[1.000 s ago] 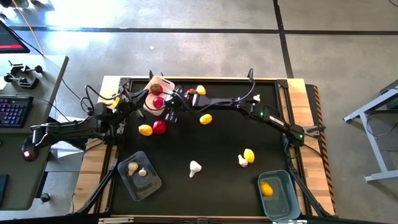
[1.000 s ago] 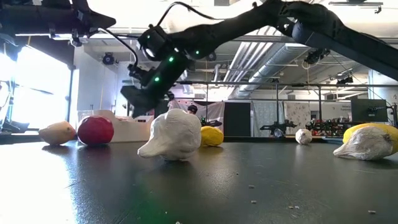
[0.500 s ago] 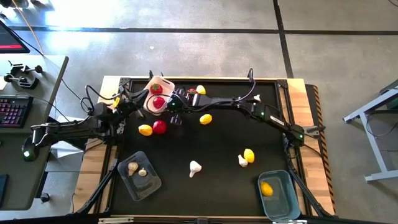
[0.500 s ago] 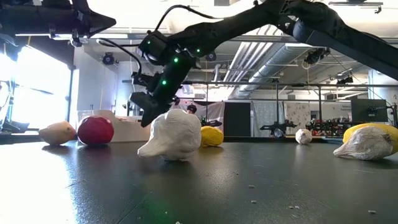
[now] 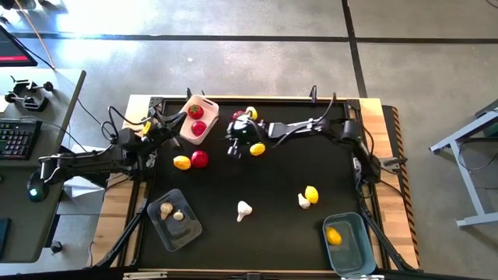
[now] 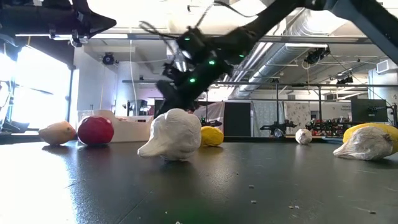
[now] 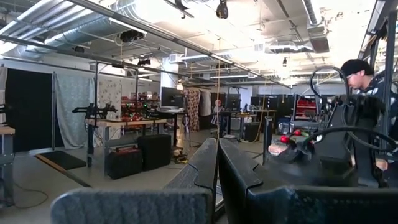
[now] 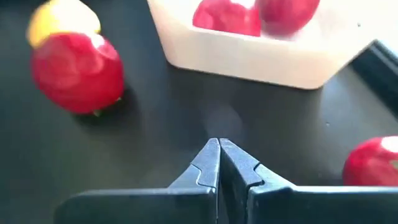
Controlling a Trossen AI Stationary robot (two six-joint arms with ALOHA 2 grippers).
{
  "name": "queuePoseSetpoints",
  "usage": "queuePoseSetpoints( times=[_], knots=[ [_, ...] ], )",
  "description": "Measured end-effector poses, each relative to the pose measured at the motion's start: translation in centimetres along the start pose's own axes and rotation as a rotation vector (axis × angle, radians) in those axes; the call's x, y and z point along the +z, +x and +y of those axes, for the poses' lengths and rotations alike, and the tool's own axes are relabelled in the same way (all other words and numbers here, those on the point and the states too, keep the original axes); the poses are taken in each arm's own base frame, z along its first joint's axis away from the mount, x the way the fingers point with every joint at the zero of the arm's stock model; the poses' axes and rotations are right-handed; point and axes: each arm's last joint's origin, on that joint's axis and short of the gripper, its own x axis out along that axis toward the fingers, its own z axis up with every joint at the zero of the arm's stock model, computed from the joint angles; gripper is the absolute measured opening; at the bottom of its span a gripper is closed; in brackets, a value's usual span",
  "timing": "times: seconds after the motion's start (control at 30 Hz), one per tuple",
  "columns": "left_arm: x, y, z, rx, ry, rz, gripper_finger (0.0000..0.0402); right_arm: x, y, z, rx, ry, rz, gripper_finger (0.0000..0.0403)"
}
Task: Sort produce into baskets
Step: Put the yellow lemon into the blue bin
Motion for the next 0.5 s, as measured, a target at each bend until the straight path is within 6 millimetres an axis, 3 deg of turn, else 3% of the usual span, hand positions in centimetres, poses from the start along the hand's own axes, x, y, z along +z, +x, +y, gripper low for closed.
queuePoseSetpoints(
  times=[0.13,0.27,0.5],
  knots=[
    [-0.2,0.0,-0.2,-0.055,-0.015,0.02,0.0,-0.3,-1.8,0.2,0.09,0.026,-0.113,0.0],
    [-0.1,0.1,-0.6,-0.178,-0.028,0.06,0.0,-2.0,-1.9,1.2,0.138,0.016,-0.111,0.0],
    [1.3,0.8,-1.1,-0.31,-0.022,0.424,0.0,-2.2,-3.9,1.3,0.139,-0.036,-0.146,0.0]
  ],
)
